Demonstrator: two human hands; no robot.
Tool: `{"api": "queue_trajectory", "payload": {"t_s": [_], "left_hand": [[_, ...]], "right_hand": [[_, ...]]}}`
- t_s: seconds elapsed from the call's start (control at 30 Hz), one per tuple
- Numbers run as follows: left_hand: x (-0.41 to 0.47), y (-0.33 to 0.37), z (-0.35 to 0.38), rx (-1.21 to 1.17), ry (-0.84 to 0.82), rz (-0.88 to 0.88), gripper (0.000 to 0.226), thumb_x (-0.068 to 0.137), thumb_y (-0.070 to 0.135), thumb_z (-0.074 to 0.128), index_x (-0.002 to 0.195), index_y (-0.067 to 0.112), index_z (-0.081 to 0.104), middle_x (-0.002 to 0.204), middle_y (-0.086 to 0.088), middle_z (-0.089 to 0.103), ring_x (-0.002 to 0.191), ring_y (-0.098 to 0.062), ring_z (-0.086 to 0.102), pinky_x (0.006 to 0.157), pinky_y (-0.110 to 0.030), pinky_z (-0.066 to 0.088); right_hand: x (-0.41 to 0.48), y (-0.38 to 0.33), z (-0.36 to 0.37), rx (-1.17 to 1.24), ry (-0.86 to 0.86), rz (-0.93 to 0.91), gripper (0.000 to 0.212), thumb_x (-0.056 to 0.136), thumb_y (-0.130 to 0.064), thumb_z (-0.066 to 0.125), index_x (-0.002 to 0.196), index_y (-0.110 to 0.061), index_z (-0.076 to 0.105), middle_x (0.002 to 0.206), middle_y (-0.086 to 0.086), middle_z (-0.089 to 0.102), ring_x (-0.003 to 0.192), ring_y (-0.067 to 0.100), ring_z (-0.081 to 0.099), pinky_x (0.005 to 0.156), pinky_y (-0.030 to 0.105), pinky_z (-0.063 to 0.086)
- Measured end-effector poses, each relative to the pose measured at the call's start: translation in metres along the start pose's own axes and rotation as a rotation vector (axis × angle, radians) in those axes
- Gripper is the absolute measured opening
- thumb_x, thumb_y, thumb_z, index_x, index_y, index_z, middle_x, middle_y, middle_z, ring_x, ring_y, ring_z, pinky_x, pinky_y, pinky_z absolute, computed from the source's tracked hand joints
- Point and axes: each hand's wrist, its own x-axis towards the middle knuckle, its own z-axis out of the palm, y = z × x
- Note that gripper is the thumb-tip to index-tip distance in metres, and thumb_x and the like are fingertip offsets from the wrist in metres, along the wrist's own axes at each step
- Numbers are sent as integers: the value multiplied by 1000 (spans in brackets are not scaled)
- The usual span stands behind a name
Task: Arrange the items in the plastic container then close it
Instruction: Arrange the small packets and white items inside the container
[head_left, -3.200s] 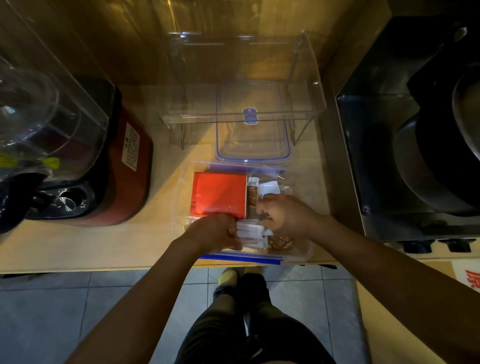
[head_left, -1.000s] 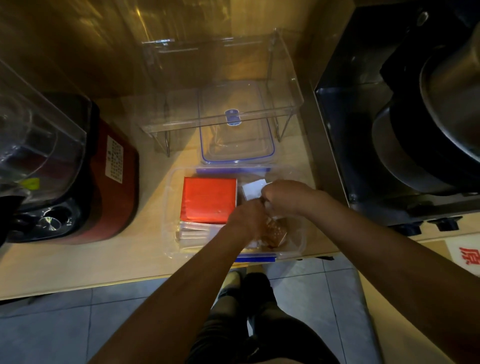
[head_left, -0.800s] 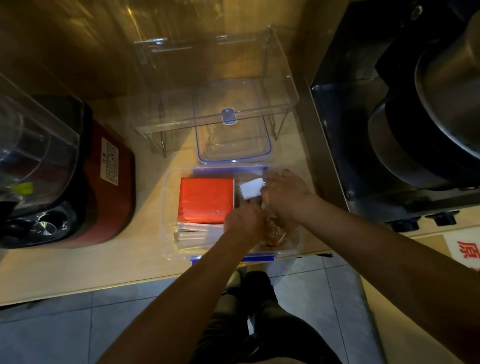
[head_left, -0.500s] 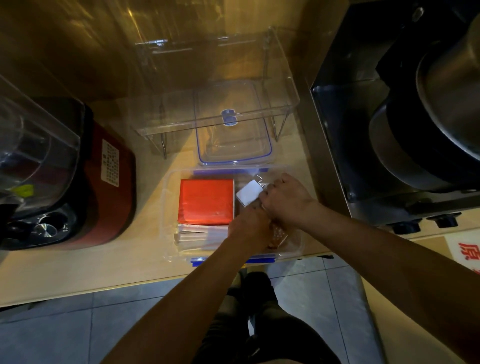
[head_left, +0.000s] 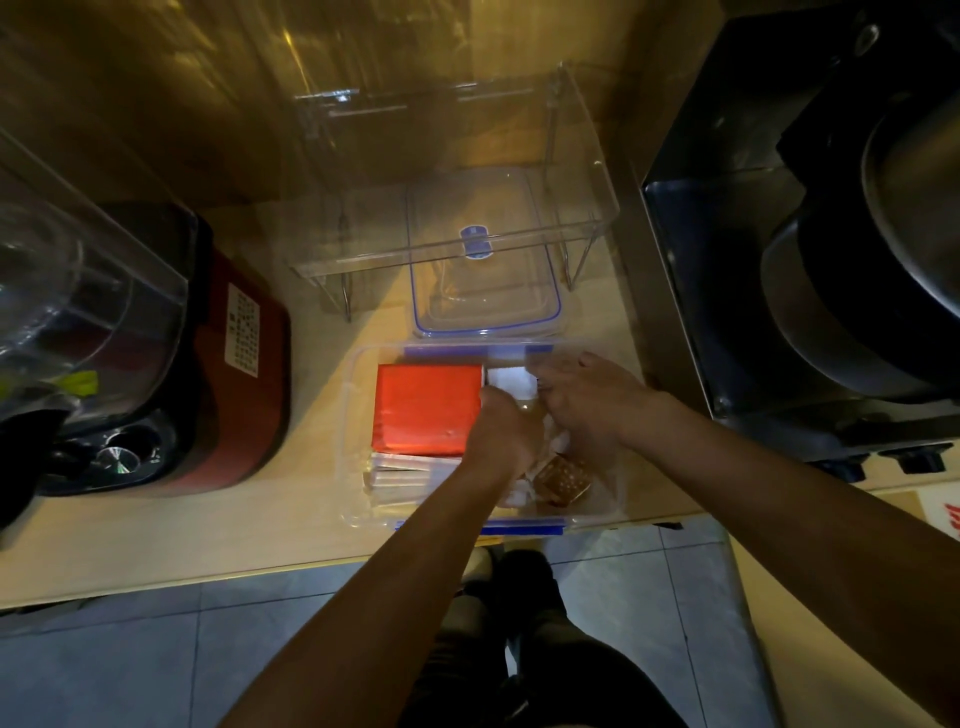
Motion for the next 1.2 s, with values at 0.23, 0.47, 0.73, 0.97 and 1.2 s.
{"api": "queue_trajectory", "payload": {"t_s": [0.23,0.47,0.73,0.97,1.2], "left_hand": [[0,1,2,-24,-20,-117,41,92,17,50,128,3,36,112,-21,61,95,-40,65,83,-53,55],[-19,11,-34,499,315,380,18,89,18,48,103,11,57,91,-14,70,84,-34,65,67,-37,48],[-9,-27,-50,986,232,608,30,86,24,46,106,12,64,111,-9,64,110,-30,53,94,-40,33],[0,-48,-44,1117,114,684,43,80,23,64,122,14,59,142,-12,49,135,-35,39,110,-51,29],[8,-54,-44,1147,130,708,43,86,28,55,128,17,54,148,-11,42,141,-34,29,115,-50,21]], "right_hand": [[-1,-4,-3,235,141,80,40,72,-27,74,109,-19,60,118,3,60,96,15,54,80,27,42],[3,-18,11,426,171,116,56,79,-44,63,125,-15,47,119,8,60,98,21,60,76,32,48],[8,-33,27,443,195,180,46,82,-31,63,114,-7,41,109,18,59,90,34,62,64,37,44],[8,-28,29,497,182,127,47,83,-28,62,119,-6,43,118,18,57,103,33,59,78,39,48],[11,-29,35,520,227,156,41,82,-32,63,113,-8,47,113,15,60,98,29,59,71,33,42]]}}
